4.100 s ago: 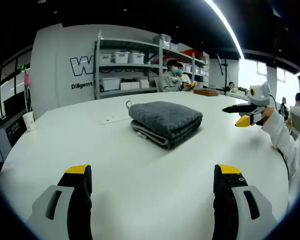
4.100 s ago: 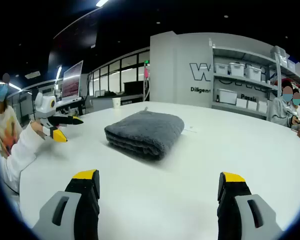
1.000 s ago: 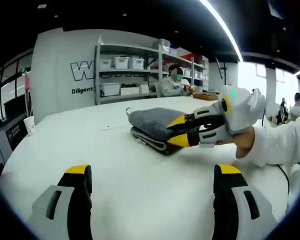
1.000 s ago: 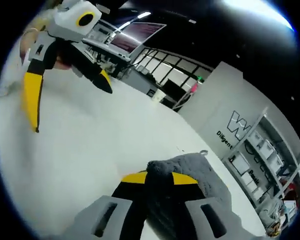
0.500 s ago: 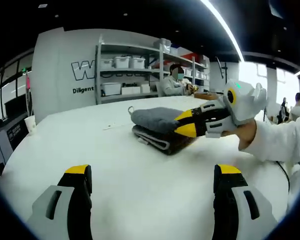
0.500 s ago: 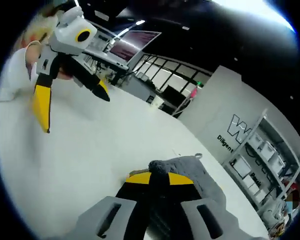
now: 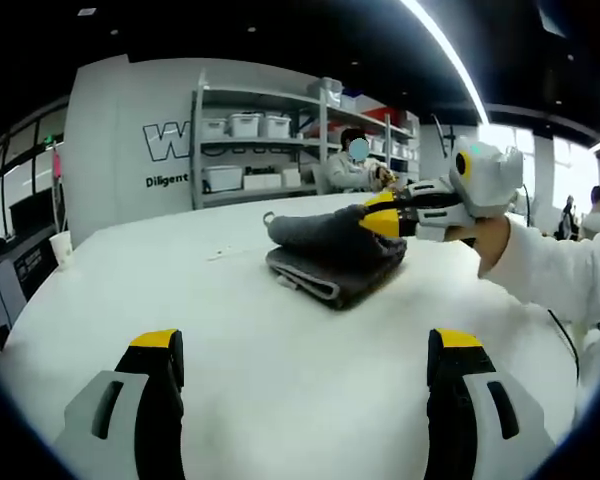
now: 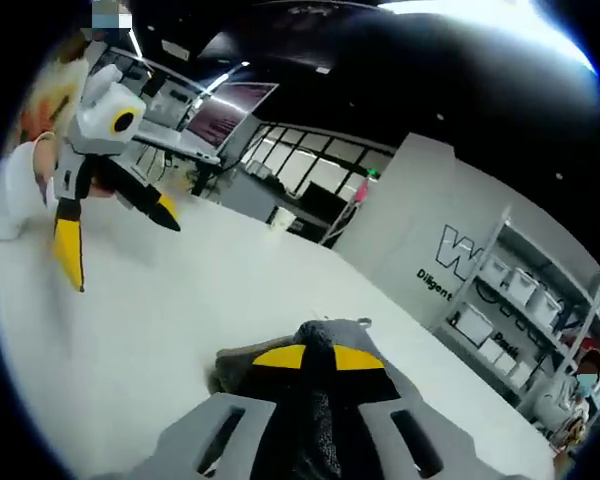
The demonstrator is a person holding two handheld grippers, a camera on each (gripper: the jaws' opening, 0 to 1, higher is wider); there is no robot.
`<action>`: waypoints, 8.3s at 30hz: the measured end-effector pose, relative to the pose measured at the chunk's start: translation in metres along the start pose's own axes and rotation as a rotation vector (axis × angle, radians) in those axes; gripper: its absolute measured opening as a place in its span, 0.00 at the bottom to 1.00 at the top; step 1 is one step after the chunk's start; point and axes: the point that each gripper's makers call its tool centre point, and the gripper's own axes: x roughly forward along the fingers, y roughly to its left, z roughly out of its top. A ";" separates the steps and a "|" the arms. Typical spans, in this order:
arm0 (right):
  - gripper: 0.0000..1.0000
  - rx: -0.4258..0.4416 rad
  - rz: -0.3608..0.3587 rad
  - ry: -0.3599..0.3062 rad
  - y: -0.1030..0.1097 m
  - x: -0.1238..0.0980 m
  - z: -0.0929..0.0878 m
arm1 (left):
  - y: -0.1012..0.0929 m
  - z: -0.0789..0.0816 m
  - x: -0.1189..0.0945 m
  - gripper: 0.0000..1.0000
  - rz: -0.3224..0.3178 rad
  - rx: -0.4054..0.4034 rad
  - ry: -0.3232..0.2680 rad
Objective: Open the folded towel by lifting each exposed corner and separating the folded layers until the towel lies flat within the target outline without major curled edges
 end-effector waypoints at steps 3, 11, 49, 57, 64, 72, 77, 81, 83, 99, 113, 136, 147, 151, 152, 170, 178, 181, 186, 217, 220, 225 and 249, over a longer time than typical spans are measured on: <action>0.02 0.013 -0.030 -0.004 -0.011 -0.005 -0.001 | 0.000 0.000 0.000 1.00 0.001 -0.002 -0.001; 0.01 0.055 -0.095 -0.015 -0.035 -0.015 -0.006 | -0.001 -0.001 0.000 1.00 0.002 -0.005 0.003; 0.01 0.219 -0.433 0.036 -0.143 -0.093 -0.080 | 0.022 0.000 0.004 1.00 0.011 -0.012 0.010; 0.01 0.299 -0.526 0.103 -0.164 -0.120 -0.126 | 0.010 -0.005 0.001 1.00 0.018 -0.016 0.016; 0.01 0.433 -0.567 0.185 -0.171 -0.144 -0.180 | -0.007 -0.008 0.000 1.00 0.011 -0.017 0.021; 0.03 0.517 -0.509 0.305 -0.156 -0.152 -0.229 | -0.014 -0.013 0.001 1.00 0.013 -0.018 0.032; 0.03 0.552 -0.496 0.291 -0.154 -0.153 -0.235 | -0.016 -0.017 0.004 1.00 0.014 -0.020 0.047; 0.05 0.548 -0.486 0.277 -0.157 -0.155 -0.236 | -0.018 -0.020 0.008 1.00 0.008 -0.026 0.055; 0.07 0.558 -0.499 0.264 -0.160 -0.160 -0.234 | -0.019 -0.021 0.008 1.00 0.003 -0.030 0.055; 0.46 0.634 -0.545 0.119 -0.161 -0.207 -0.179 | -0.023 -0.017 0.020 1.00 -0.025 -0.022 0.012; 0.86 0.601 -0.383 0.152 -0.123 -0.190 -0.146 | -0.013 -0.019 0.022 1.00 0.003 0.001 0.019; 0.99 0.561 -0.322 0.127 -0.108 -0.169 -0.141 | -0.013 -0.017 0.021 1.00 0.002 0.002 0.018; 0.99 0.374 -0.266 0.161 -0.081 -0.132 -0.130 | -0.016 -0.017 0.022 1.00 -0.005 0.004 0.017; 0.99 0.337 -0.221 0.161 -0.067 -0.110 -0.118 | -0.018 -0.017 0.023 1.00 -0.009 0.006 0.018; 0.98 0.317 -0.205 0.160 -0.058 -0.105 -0.111 | -0.019 -0.016 0.023 1.00 -0.012 0.006 0.014; 0.83 0.077 -0.002 0.102 0.027 0.004 -0.035 | -0.027 -0.014 0.021 1.00 -0.029 0.009 0.002; 0.64 0.037 0.011 0.151 0.037 0.025 -0.042 | -0.030 -0.014 0.020 1.00 -0.036 0.012 0.002; 0.61 0.001 0.022 0.157 0.042 0.030 -0.044 | -0.031 -0.014 0.020 1.00 -0.039 0.012 0.002; 0.54 -0.036 0.033 0.154 0.048 0.034 -0.045 | -0.032 -0.015 0.019 1.00 -0.037 0.011 0.003; 0.00 0.069 0.121 -0.020 0.049 0.026 -0.036 | -0.029 -0.023 0.027 1.00 -0.029 0.020 0.041; 0.00 0.121 0.097 -0.045 0.038 0.023 -0.035 | -0.028 -0.025 0.029 1.00 -0.028 0.026 0.053; 0.00 0.179 0.061 -0.052 0.016 0.017 -0.045 | -0.027 -0.027 0.031 1.00 -0.030 0.031 0.064; 0.00 0.221 -0.170 -0.005 -0.080 -0.021 -0.106 | -0.019 -0.031 0.031 1.00 -0.009 0.040 0.079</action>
